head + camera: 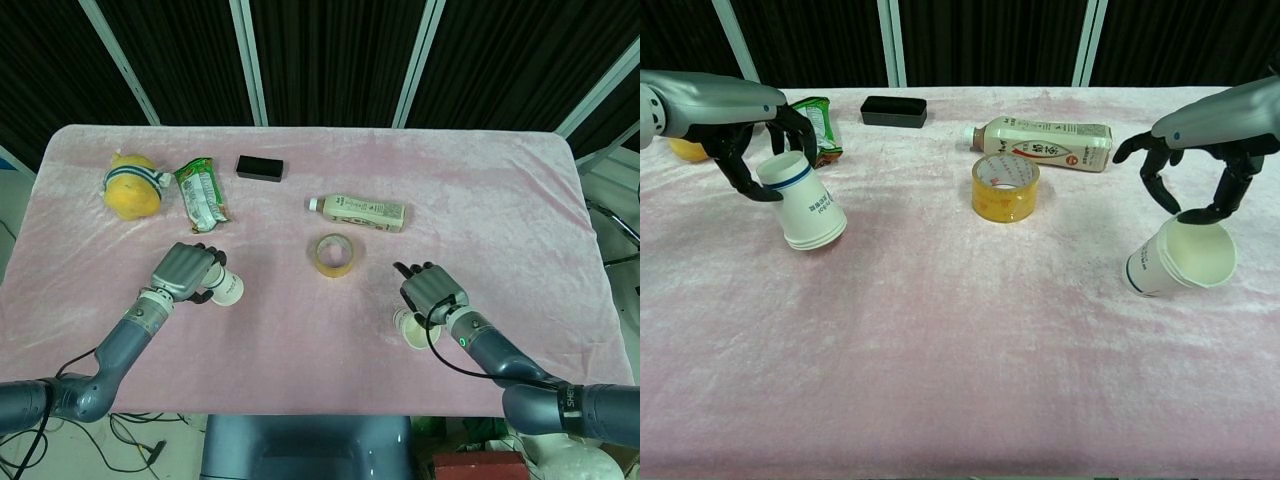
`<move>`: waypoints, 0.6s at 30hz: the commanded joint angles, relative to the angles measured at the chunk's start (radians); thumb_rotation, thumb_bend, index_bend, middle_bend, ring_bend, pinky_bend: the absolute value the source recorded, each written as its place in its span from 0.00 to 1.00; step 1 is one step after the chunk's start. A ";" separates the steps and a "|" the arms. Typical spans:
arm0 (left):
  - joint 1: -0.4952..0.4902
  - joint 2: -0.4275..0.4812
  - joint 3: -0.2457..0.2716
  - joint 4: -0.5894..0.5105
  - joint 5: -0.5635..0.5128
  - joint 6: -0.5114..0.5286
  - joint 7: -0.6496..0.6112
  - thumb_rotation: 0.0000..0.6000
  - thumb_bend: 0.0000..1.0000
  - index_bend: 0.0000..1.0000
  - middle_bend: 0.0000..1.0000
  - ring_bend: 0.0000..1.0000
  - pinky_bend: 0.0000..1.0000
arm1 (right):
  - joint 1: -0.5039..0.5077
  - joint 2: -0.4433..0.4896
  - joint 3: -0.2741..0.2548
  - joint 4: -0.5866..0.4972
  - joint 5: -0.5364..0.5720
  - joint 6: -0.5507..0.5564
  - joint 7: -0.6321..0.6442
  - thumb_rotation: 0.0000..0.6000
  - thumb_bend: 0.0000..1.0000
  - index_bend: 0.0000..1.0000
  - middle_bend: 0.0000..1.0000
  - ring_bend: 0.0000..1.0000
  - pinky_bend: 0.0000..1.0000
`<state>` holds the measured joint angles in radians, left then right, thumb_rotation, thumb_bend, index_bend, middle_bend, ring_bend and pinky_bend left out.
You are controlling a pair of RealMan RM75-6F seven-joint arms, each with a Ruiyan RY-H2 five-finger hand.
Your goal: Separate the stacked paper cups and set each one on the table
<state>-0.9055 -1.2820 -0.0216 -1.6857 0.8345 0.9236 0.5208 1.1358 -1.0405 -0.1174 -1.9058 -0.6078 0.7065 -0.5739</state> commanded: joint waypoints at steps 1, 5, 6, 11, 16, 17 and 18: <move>0.008 -0.007 -0.001 0.013 0.010 0.001 -0.010 1.00 0.25 0.35 0.33 0.26 0.53 | 0.006 0.000 -0.005 -0.002 0.009 0.002 -0.003 1.00 0.42 0.46 0.02 0.13 0.18; 0.008 -0.016 0.002 0.029 0.025 0.002 0.006 1.00 0.24 0.34 0.30 0.23 0.49 | 0.011 0.000 0.000 -0.006 0.011 0.008 0.006 1.00 0.41 0.41 0.02 0.13 0.18; 0.006 -0.019 0.005 0.032 0.032 0.006 0.018 1.00 0.23 0.34 0.30 0.22 0.48 | 0.013 0.000 0.000 -0.007 0.012 0.009 0.007 1.00 0.41 0.40 0.01 0.13 0.18; 0.001 -0.030 0.013 0.031 0.047 0.017 0.063 1.00 0.18 0.32 0.27 0.19 0.44 | 0.024 0.004 -0.005 -0.011 0.025 0.004 0.005 1.00 0.40 0.36 0.01 0.13 0.18; -0.006 -0.039 0.021 0.031 0.014 0.022 0.121 1.00 0.11 0.25 0.22 0.15 0.41 | 0.041 0.006 -0.019 -0.010 0.055 -0.005 0.000 1.00 0.40 0.30 0.01 0.13 0.18; -0.005 -0.040 0.019 0.030 0.008 0.023 0.123 1.00 0.10 0.24 0.22 0.14 0.41 | 0.043 0.006 -0.021 -0.010 0.059 -0.005 -0.001 1.00 0.40 0.28 0.01 0.13 0.18; -0.004 -0.041 0.016 0.028 -0.003 0.023 0.122 1.00 0.09 0.23 0.21 0.13 0.40 | 0.045 0.007 -0.023 -0.010 0.063 -0.005 -0.001 1.00 0.40 0.26 0.02 0.13 0.18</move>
<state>-0.9096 -1.3198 -0.0036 -1.6556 0.8433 0.9450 0.6391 1.1794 -1.0341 -0.1387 -1.9159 -0.5469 0.7019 -0.5743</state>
